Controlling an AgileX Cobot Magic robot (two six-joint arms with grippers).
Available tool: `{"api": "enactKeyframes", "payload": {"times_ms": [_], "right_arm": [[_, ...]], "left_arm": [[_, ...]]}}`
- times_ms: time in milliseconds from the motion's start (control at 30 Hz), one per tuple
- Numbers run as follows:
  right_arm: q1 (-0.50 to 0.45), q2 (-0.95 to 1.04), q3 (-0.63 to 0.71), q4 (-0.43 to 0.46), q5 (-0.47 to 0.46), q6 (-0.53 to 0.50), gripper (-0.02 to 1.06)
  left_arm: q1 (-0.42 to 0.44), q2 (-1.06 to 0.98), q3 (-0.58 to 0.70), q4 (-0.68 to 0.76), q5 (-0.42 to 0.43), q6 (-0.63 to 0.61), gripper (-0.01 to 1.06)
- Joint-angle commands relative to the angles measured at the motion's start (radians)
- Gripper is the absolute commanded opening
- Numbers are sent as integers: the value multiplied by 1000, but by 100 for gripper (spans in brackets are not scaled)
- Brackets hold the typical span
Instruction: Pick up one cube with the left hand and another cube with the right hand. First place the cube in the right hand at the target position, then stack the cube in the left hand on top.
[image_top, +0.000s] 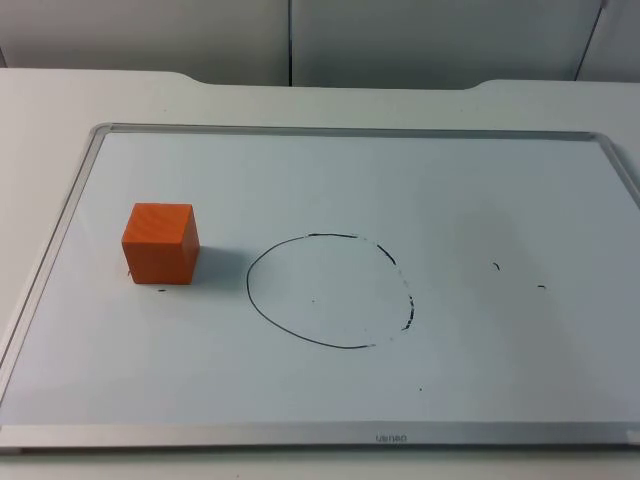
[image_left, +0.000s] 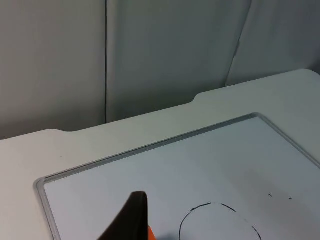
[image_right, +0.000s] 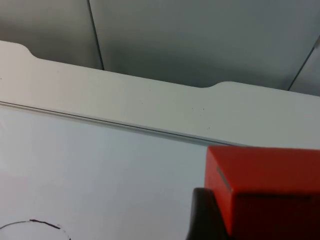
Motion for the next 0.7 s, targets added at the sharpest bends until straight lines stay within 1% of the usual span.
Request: {"api": "enactKeyframes", "payload": {"times_ms": [0, 267, 367, 400, 533, 567, 600, 667], "right_arm": [[1, -9, 2, 0, -14, -10, 0], [1, -9, 2, 0, -20, -10, 0], [1, -9, 2, 0, -29, -10, 0], [1, -9, 2, 0, -29, -10, 0], [1, -9, 2, 0, -31, -10, 0], [1, -9, 2, 0, -31, -10, 0], [1, -9, 2, 0, -31, -10, 0], [1, -9, 2, 0, -31, -10, 0]], "left_arm": [[2, 62, -24, -34, -17, 41, 104], [2, 253, -92, -50, -16, 43, 104], [-11, 347, -131, -70, -23, 31, 104], [-11, 347, -131, -70, -23, 31, 104], [-79, 437, -164, -68, -64, 27, 104], [-79, 437, -164, -68, -64, 27, 104], [-102, 456, -169, -61, -85, 22, 104], [-144, 500, -174, -29, -135, -38, 104]]}}
